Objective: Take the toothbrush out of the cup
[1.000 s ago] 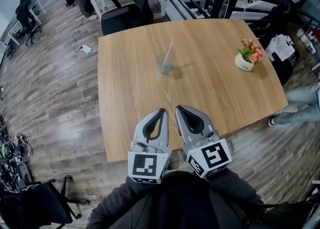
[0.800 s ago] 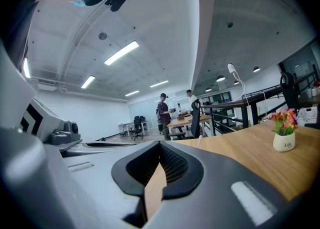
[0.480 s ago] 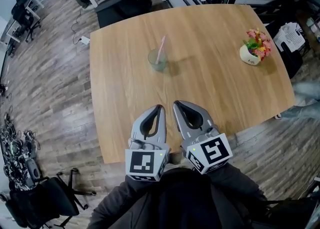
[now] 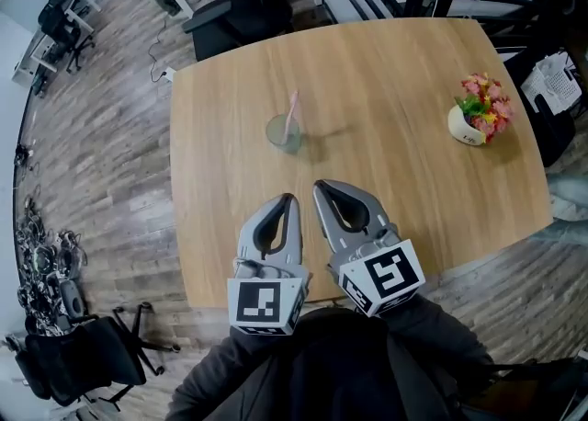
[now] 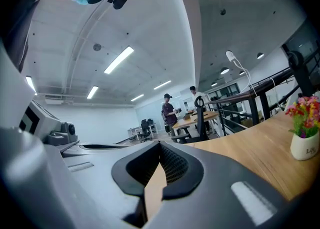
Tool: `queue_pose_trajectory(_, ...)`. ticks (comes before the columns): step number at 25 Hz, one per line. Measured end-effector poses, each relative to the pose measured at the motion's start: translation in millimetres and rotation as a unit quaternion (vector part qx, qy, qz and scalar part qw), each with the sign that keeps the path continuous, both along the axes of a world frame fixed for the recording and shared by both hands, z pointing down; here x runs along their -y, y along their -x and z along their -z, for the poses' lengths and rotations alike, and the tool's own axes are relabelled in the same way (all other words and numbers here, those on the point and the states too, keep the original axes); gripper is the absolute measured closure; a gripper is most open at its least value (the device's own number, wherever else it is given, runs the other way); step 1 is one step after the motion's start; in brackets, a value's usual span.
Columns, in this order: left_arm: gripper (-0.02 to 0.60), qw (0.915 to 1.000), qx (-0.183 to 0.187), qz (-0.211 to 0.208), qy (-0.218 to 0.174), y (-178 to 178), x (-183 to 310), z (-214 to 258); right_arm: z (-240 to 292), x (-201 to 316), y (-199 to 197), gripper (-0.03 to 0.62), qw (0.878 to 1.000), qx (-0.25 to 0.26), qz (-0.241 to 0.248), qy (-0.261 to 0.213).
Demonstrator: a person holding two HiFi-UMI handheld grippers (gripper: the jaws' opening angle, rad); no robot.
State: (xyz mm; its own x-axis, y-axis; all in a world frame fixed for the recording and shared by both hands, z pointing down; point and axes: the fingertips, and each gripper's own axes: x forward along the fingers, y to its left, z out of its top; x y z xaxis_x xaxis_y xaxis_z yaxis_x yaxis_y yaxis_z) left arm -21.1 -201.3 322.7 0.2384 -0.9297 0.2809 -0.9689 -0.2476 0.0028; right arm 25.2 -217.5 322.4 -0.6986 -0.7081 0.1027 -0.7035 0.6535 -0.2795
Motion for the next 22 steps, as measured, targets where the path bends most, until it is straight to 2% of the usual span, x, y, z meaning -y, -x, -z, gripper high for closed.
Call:
queue_pose_trajectory(3, 0.574, 0.9999, 0.004, 0.012, -0.007, 5, 8, -1, -4, 8, 2, 0.592, 1.0, 0.001, 0.01, 0.005)
queue_pose_trajectory(7, 0.574, 0.9995, -0.002, 0.032, 0.004, 17, 20, -9, -18, 20, 8, 0.592, 1.0, -0.007, 0.014, 0.017)
queue_pose_trajectory(13, 0.574, 0.9992, -0.03, 0.017, 0.02, 18, 41, -31, -37, 41, 15, 0.592, 0.999, -0.026, 0.008, 0.039)
queue_pose_trajectory(16, 0.574, 0.9994, -0.025, 0.008, 0.025, 23, 51, -37, -43, 54, 21, 0.592, 0.998, -0.034, 0.004, 0.046)
queue_pose_trajectory(22, 0.574, 0.9989, -0.031, 0.015, 0.031, 40, 68, -47, -55, 75, 37, 0.592, 0.997, -0.043, 0.005, 0.056)
